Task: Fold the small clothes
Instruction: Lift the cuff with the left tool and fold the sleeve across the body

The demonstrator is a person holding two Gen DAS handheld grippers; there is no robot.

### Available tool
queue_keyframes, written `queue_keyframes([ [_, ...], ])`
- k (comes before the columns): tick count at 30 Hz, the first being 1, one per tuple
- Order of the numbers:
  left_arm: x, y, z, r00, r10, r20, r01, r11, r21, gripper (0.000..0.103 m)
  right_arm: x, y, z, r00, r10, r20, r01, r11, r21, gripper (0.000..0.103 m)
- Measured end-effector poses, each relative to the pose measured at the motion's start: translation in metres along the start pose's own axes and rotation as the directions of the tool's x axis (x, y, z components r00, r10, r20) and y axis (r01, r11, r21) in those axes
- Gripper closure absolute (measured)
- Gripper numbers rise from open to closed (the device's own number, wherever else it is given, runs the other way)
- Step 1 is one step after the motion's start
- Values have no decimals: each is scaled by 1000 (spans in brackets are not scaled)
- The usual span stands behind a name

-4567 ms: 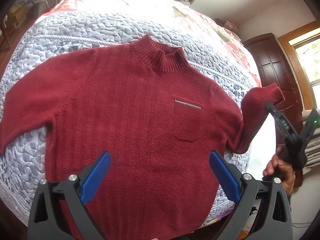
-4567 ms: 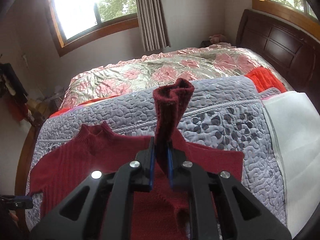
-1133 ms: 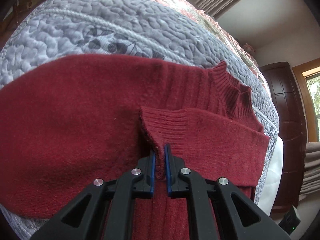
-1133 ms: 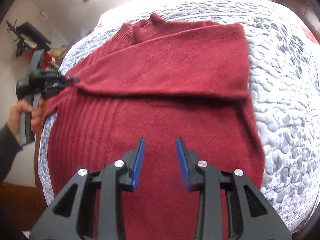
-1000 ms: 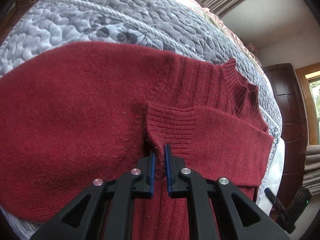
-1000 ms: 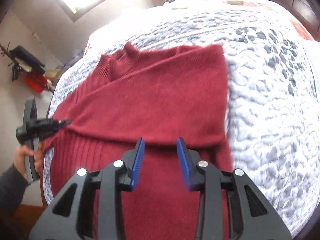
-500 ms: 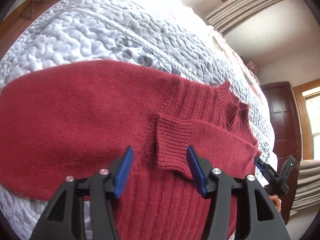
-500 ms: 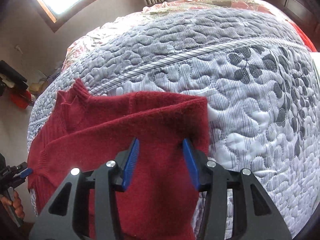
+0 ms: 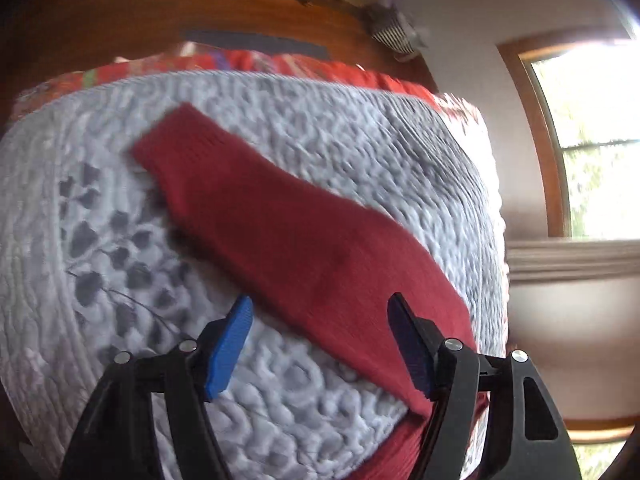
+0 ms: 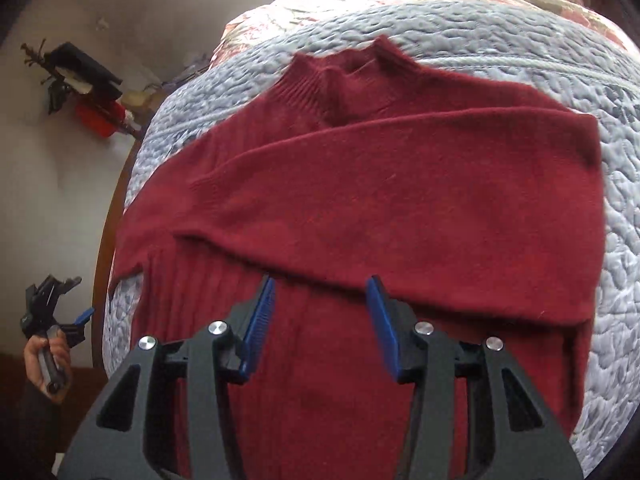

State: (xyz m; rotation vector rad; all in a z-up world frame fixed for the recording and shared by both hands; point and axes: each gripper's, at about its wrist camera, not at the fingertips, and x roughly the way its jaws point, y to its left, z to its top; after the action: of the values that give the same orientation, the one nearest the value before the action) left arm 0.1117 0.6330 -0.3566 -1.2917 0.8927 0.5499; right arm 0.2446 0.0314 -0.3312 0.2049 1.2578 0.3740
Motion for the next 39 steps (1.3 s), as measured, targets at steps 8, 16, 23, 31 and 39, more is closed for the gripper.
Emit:
queue_keyframes([
  [8, 25, 97, 75, 999, -27, 44, 39, 954, -296, 29, 10, 46, -17, 998, -14, -59, 11, 998, -62, 51],
  [16, 57, 102, 91, 998, 40, 48, -27, 967, -252, 32, 11, 55, -19, 997, -18, -79, 13, 998, -53, 48],
  [23, 55, 93, 89, 993, 117, 32, -110, 978, -177, 85, 12, 62, -26, 995, -9, -96, 3, 998, -63, 48],
  [31, 16, 38, 85, 988, 82, 128, -82, 997, -10, 93, -2, 63, -30, 997, 7, -78, -11, 998, -57, 47],
  [39, -53, -108, 41, 970, -102, 219, 21, 939, 342, 93, -27, 48, -34, 1000, 9, -29, -10, 1000, -17, 47],
])
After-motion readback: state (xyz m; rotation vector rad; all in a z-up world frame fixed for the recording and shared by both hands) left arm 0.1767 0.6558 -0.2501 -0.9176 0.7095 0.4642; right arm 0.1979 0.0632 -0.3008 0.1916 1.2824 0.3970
